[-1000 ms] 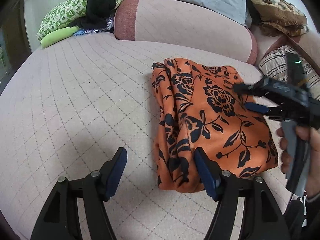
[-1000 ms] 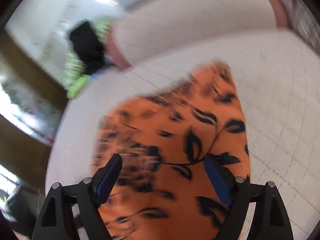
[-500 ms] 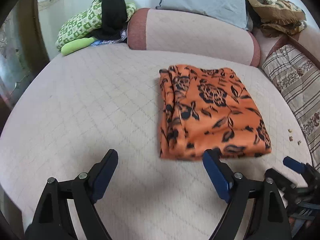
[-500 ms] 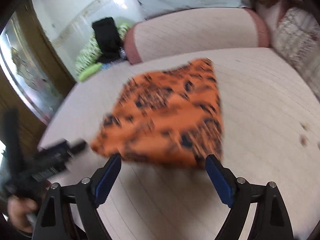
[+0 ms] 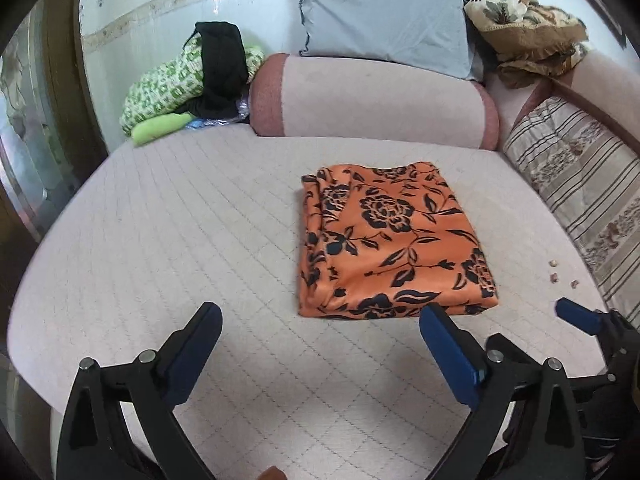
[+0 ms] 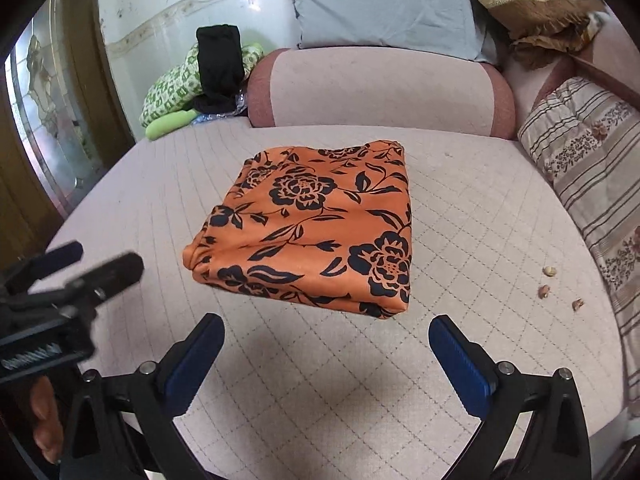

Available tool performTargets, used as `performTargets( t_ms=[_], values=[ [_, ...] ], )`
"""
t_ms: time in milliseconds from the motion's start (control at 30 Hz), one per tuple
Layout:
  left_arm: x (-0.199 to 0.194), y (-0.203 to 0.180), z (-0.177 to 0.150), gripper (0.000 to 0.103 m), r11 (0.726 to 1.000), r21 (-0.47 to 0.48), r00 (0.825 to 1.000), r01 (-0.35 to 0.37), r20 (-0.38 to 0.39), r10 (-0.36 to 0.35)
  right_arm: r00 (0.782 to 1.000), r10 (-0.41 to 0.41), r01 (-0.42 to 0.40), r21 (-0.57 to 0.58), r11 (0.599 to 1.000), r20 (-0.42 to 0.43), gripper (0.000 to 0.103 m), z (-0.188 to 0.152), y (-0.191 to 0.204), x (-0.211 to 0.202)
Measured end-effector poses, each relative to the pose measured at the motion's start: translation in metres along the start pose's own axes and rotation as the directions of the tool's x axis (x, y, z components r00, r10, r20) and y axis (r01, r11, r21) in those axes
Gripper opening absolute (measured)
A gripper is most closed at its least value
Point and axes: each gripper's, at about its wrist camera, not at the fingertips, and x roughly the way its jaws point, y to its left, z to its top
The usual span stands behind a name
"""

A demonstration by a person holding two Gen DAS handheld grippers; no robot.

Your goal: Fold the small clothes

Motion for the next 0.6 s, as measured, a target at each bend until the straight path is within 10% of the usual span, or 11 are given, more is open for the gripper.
performTargets(
  t_ms=[600],
  values=[
    [0.014, 0.002, 0.012, 0.099, 0.999, -0.034, 1.0, -0.019, -0.007, 0.019, 0.999, -0.052, 0.052, -0.018, 0.998, -0.006, 0.103, 0.018, 0.003, -0.001]
  ],
)
